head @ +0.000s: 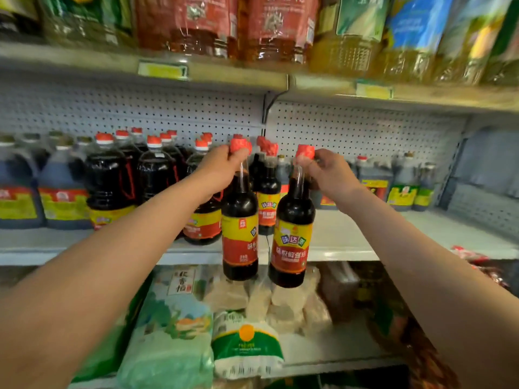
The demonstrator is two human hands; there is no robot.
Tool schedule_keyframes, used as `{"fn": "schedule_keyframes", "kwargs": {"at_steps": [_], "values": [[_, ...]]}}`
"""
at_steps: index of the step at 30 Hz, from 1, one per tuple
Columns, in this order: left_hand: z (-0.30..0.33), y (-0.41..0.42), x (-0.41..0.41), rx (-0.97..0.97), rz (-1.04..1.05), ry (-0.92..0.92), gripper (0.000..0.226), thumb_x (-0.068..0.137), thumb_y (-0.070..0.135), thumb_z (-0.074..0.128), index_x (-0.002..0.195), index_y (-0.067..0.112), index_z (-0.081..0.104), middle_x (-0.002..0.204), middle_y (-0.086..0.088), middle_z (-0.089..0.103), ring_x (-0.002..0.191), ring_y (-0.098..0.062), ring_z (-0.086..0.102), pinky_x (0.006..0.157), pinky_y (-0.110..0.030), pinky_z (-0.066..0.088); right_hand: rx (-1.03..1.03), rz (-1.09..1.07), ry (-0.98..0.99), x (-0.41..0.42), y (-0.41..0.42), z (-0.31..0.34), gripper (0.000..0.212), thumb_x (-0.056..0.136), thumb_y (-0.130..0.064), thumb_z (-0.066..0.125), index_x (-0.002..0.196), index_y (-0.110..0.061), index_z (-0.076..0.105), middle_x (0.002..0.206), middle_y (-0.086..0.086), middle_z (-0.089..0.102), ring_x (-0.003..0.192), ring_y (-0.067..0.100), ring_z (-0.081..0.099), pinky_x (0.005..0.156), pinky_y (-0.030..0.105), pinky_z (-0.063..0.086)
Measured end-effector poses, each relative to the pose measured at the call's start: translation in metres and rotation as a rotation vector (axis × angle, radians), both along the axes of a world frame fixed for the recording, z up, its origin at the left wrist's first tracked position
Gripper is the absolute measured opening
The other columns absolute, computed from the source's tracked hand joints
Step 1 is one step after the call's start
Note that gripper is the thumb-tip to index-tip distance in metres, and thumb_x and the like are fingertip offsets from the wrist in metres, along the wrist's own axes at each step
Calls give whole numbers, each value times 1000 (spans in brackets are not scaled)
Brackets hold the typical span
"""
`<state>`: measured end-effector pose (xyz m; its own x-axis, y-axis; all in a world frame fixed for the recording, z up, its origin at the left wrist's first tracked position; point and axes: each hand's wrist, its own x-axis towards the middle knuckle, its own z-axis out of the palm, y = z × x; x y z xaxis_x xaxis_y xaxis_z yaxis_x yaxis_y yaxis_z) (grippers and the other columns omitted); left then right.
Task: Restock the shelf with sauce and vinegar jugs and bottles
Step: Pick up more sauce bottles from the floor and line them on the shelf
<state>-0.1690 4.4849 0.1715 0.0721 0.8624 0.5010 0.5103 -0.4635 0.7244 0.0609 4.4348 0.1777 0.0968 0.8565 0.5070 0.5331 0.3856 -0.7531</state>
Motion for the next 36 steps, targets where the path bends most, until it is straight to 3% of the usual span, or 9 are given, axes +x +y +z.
{"fn": "schedule_keyframes", "kwargs": {"at_steps": [2, 4, 9, 13, 17, 22, 26, 32, 36], "values": [[5, 28, 2, -19, -19, 14, 43, 102, 47, 43, 125, 15, 58, 113, -1, 64, 104, -19, 58, 82, -31, 44, -12, -48, 4, -5, 30, 5, 45, 96, -44, 62, 112, -3, 63, 107, 19, 68, 96, 35, 64, 91, 49, 52], [5, 52, 5, -47, -44, 28, 45, 102, 49, 42, 127, 15, 57, 118, -4, 64, 110, -22, 59, 95, -40, 47, -16, -70, -20, -10, 57, 5, 40, 97, -43, 62, 106, -4, 62, 100, 16, 69, 90, 34, 64, 89, 51, 52], [-2, 101, 9, -43, -68, 26, 38, 102, 46, 44, 125, 19, 57, 116, 0, 64, 108, -17, 58, 87, -32, 41, -49, -99, -18, -17, 109, -3, 31, 101, -32, 58, 116, -5, 60, 107, 12, 69, 101, 32, 67, 90, 45, 54], [-14, 124, 11, -94, -96, -13, 33, 102, 45, 44, 120, 21, 58, 103, 5, 69, 105, -17, 63, 93, -36, 45, -98, -75, -37, -19, 128, -13, 32, 101, -34, 56, 119, -7, 59, 111, 11, 70, 106, 28, 65, 98, 47, 51], [-27, 133, 8, -121, -138, -53, 25, 102, 43, 46, 116, 25, 58, 108, 4, 71, 108, -16, 63, 98, -37, 45, -92, -41, -68, -22, 139, -21, 30, 102, -33, 56, 118, -9, 62, 109, 10, 73, 106, 27, 67, 99, 48, 50], [-31, 129, 13, -54, -52, -94, 25, 92, 50, 61, 107, 32, 53, 98, 21, 57, 90, 2, 54, 72, -18, 39, -45, -88, -84, -25, 142, -30, 37, 100, -42, 57, 125, -14, 59, 114, 7, 70, 106, 24, 63, 95, 40, 50], [-42, 120, 22, -43, -16, -83, 41, 82, 49, 75, 108, 26, 53, 95, 14, 62, 88, -3, 60, 67, -18, 41, -62, -95, -92, -24, 138, -41, 40, 98, -48, 57, 123, -17, 60, 111, 1, 70, 110, 26, 64, 95, 42, 51], [-44, 116, 23, -83, 88, -82, 39, 76, 39, 83, 108, 30, 62, 89, 11, 71, 88, -14, 67, 83, -37, 55, -77, -115, -179, -20, 135, -56, 44, 91, -43, 69, 126, -19, 57, 119, 1, 69, 114, 26, 63, 83, 28, 45], [-35, 116, 18, -113, 71, -51, 30, 80, 34, 80, 104, 31, 63, 91, 7, 72, 92, -15, 66, 87, -36, 52, -107, -100, -143, -20, 132, -63, 51, 86, -33, 77, 130, -20, 55, 121, -1, 67, 116, 25, 62, 86, 30, 48]]}}
